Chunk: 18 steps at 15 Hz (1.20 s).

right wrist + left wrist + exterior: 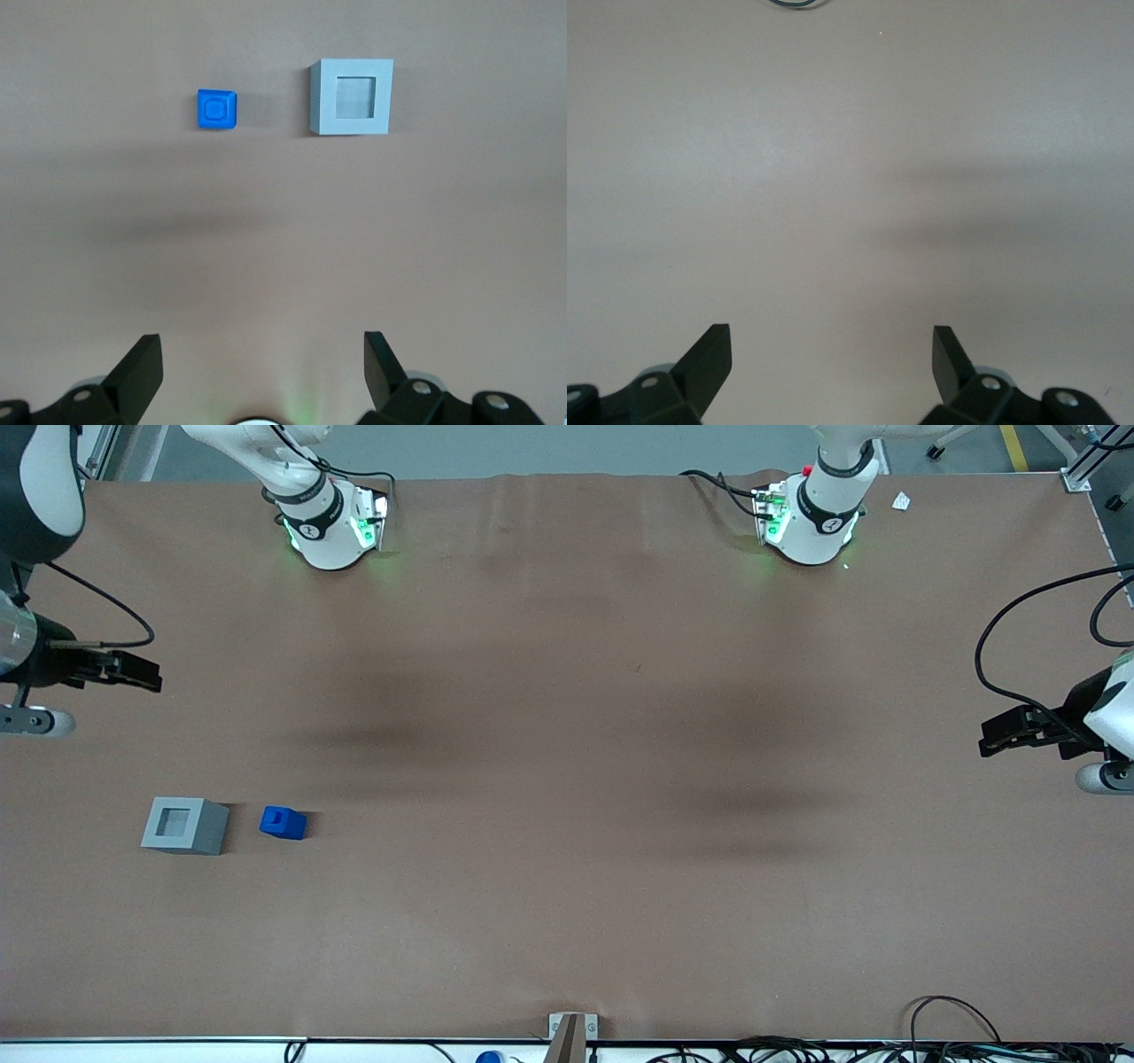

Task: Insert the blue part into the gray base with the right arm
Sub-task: 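Lower the right gripper over the blue block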

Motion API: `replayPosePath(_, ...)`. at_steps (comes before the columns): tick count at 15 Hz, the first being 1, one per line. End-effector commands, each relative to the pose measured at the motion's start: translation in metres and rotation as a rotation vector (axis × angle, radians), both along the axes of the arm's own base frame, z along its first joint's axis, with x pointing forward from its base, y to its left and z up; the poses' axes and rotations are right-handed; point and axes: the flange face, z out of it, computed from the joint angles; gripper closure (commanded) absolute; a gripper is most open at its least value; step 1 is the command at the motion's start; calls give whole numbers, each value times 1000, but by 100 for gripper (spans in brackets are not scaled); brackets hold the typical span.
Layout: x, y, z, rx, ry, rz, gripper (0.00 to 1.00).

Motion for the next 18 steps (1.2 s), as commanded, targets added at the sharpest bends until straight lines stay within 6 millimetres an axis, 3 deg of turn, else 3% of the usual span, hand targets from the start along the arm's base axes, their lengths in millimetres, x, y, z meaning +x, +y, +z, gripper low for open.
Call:
replayPosePath(1,8,-2,-20,26,-32,-5,0)
replayPosePath(5,25,21,-41,124,-52,-4,0)
replayPosePath(8,43,53,-82,124,-23,37,0)
replayPosePath(14,70,49,-143,128,-58,-8,0)
replayPosePath(18,69,53,-182,125,-141,-15,0)
